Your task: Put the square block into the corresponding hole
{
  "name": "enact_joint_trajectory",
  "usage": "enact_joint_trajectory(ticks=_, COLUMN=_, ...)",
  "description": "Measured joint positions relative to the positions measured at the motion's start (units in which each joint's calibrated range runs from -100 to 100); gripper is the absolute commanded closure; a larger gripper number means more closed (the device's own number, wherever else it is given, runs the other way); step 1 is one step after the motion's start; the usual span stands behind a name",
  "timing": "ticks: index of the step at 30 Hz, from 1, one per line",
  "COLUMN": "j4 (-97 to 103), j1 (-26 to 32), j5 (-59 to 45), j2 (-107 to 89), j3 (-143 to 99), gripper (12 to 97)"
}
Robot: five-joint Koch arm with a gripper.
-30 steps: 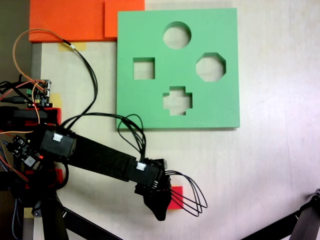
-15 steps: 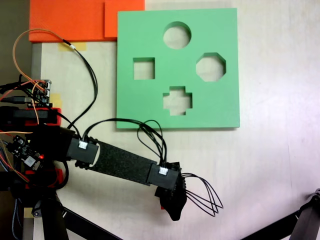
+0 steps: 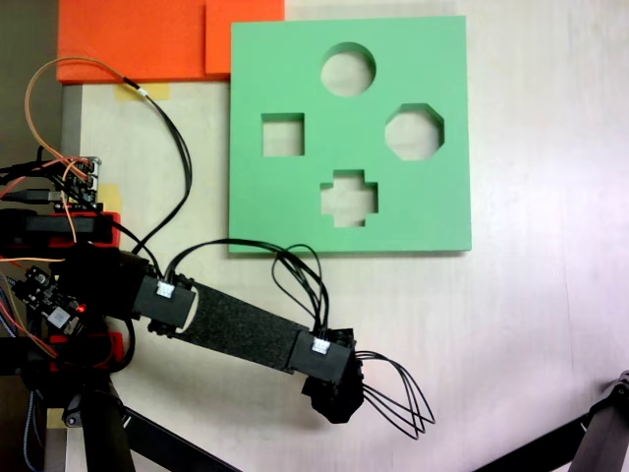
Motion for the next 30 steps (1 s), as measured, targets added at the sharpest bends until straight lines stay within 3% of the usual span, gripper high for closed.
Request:
enact_joint_trajectory(ticks=7, j4=-1.47, j1=-0.54, j5=0.20, j2=0.14, j3=-1.67, gripper=64.2)
enact_joint_trajectory(ticks=17, j4=-4.50, j1=-0.54, j5=0.20, j2=-1.09, j3=-1.67, gripper=80.0)
enact_joint_trajectory(ticks=30, j4=-5.29, j1=-0.68, j5=0.15, j2=-4.10, j3=-2.55, gripper=80.0)
